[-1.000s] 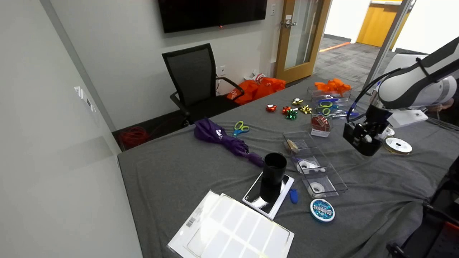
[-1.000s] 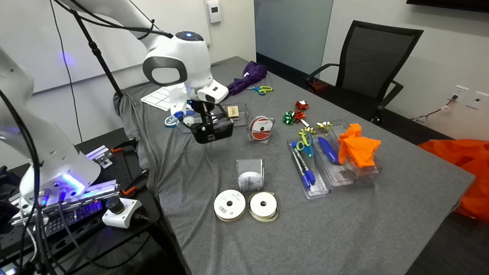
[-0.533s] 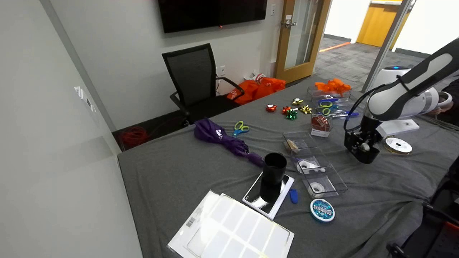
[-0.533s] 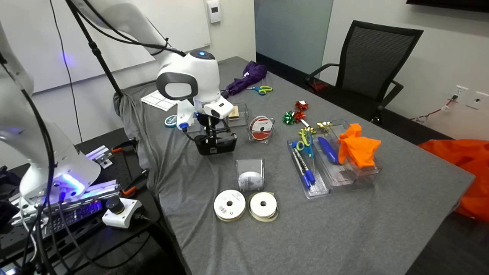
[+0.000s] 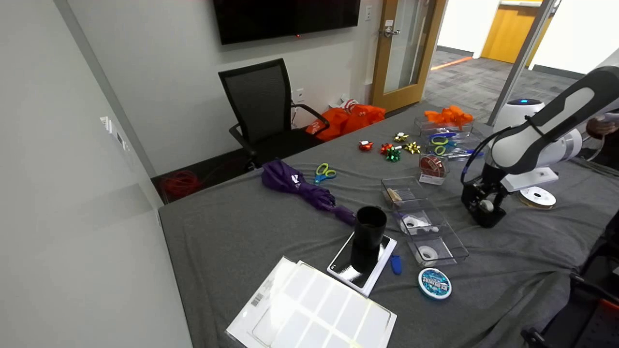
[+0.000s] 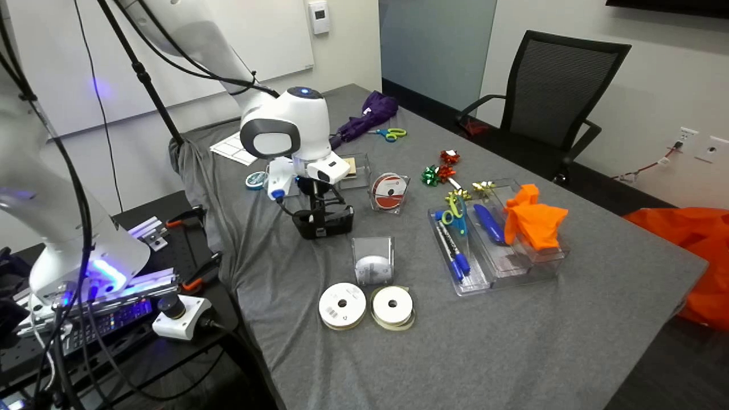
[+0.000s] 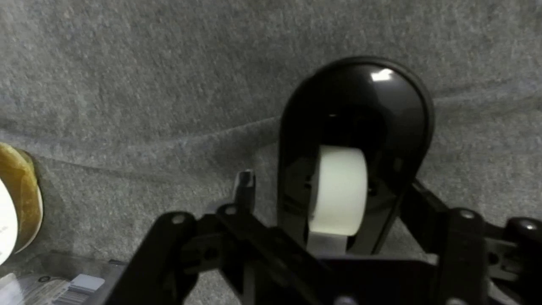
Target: Move the black tape dispenser to the left.
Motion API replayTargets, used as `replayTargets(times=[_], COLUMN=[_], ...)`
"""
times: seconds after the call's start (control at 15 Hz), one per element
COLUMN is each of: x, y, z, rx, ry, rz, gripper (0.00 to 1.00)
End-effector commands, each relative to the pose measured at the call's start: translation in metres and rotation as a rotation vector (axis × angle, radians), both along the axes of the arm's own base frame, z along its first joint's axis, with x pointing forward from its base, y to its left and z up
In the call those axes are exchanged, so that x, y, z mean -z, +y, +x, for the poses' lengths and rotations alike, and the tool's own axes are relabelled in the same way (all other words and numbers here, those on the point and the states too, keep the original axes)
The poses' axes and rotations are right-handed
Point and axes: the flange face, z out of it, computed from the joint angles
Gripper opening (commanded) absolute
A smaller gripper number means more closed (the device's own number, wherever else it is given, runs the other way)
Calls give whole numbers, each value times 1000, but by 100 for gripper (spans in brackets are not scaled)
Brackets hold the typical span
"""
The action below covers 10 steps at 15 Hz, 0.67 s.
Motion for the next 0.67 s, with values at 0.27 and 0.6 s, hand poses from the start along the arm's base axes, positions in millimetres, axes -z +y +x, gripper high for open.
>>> replayTargets(times=[0.27,0.6], x=[-73,-120], y=[-32,-46], z=[-33,-60], rx=[-226,-371], ry=[-48,-96], rz=[11,43], gripper=[100,100])
